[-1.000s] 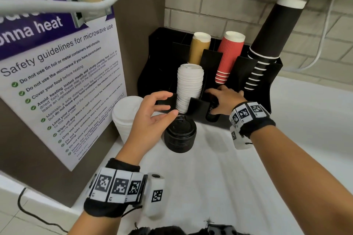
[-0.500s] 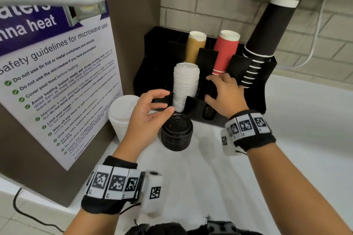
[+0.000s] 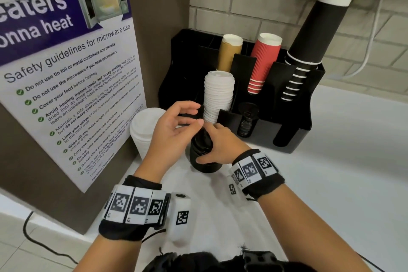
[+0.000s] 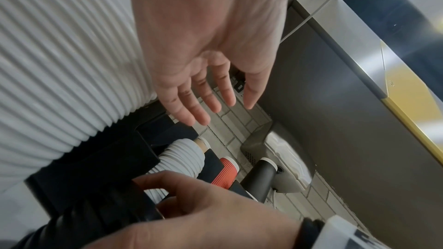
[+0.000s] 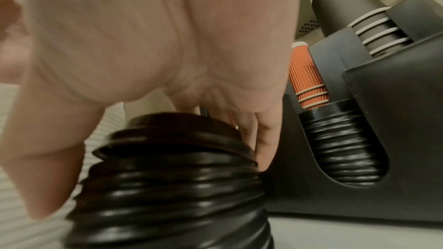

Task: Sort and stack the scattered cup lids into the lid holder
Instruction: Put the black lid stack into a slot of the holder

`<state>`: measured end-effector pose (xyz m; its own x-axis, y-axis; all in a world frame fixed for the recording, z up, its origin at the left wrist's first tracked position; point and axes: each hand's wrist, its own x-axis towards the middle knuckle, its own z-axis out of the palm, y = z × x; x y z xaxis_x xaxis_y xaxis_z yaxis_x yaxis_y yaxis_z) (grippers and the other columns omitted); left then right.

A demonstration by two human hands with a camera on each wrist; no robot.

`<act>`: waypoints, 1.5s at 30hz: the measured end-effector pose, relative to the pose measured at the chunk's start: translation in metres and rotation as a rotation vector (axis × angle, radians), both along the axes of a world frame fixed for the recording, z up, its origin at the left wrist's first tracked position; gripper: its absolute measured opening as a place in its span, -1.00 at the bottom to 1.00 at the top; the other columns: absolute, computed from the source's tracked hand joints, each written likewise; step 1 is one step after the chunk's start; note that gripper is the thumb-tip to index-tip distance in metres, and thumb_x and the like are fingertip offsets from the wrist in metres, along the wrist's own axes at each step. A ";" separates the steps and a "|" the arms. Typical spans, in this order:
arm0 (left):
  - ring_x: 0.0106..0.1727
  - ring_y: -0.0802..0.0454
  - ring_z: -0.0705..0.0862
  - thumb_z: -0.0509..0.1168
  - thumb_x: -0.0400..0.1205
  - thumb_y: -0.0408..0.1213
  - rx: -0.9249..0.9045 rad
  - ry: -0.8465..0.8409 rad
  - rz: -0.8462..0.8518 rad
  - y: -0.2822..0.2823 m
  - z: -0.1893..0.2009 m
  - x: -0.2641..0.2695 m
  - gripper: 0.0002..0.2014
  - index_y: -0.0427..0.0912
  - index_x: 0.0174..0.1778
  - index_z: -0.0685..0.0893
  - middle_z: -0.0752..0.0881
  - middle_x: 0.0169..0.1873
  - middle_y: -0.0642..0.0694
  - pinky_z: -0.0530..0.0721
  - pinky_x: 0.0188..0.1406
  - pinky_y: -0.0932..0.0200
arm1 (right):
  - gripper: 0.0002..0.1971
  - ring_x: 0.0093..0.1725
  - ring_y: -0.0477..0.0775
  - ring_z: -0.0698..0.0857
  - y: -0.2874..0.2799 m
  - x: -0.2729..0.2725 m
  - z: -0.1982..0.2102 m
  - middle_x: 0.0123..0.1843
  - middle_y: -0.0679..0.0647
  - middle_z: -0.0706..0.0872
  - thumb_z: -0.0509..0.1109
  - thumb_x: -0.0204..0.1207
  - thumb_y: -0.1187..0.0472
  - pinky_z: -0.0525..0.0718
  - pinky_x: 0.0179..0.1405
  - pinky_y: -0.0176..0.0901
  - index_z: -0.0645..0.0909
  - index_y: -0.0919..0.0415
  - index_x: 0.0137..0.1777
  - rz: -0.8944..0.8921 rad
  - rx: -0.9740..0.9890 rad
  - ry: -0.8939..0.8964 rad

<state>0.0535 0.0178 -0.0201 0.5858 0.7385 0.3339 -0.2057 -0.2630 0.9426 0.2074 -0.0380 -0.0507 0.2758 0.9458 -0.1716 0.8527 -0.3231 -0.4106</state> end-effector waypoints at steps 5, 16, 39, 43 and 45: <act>-0.09 0.36 0.68 0.40 0.60 -0.45 -0.001 -0.005 0.002 0.001 -0.001 0.000 -0.70 0.07 0.09 0.65 0.67 0.03 0.06 0.59 -0.08 0.48 | -0.03 0.36 0.22 0.46 0.002 0.001 -0.001 0.35 0.14 0.46 0.61 0.22 -0.09 0.54 0.34 0.19 0.19 0.03 0.59 -0.015 0.006 0.012; 0.39 0.26 0.54 0.54 0.41 -0.11 -0.030 0.092 -0.078 -0.002 -0.012 0.006 -0.32 0.36 0.40 0.42 0.51 0.41 0.17 0.62 0.22 0.27 | -0.41 0.04 -0.15 0.71 -0.030 0.012 0.028 0.12 -0.09 0.66 0.61 0.34 0.10 0.67 -0.11 -0.35 0.46 -0.19 0.33 -0.155 0.533 0.681; 0.35 0.11 0.63 0.64 0.23 -0.13 -0.058 0.031 -0.301 -0.010 -0.012 0.022 -0.12 0.31 0.47 0.45 0.56 0.36 0.17 0.72 0.09 0.20 | -0.34 0.19 -0.03 0.71 -0.062 0.008 0.048 0.19 0.00 0.70 0.60 0.29 0.26 0.66 0.16 -0.18 0.51 0.04 0.42 -0.060 0.603 0.934; 0.41 0.15 0.59 0.63 0.21 -0.10 -0.081 0.052 -0.311 -0.010 -0.014 0.024 -0.06 0.31 0.52 0.38 0.51 0.44 0.16 0.69 0.26 0.04 | -0.36 0.20 0.00 0.70 -0.062 0.012 0.046 0.19 0.01 0.69 0.61 0.31 0.28 0.68 0.13 -0.17 0.52 -0.01 0.40 -0.063 0.623 0.901; 0.44 0.19 0.56 0.62 0.23 -0.05 -0.106 0.054 -0.273 -0.009 -0.015 0.023 -0.09 0.37 0.50 0.37 0.47 0.48 0.17 0.64 0.32 0.06 | -0.35 0.20 0.02 0.71 -0.061 0.021 0.047 0.22 0.03 0.68 0.61 0.30 0.24 0.72 0.07 -0.15 0.50 -0.09 0.39 -0.115 0.689 0.878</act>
<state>0.0763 0.0091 -0.0348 0.7823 0.5803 0.2263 -0.2045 -0.1039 0.9733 0.2284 -0.0991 -0.0040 0.4080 0.8907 0.2004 0.1590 0.1468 -0.9763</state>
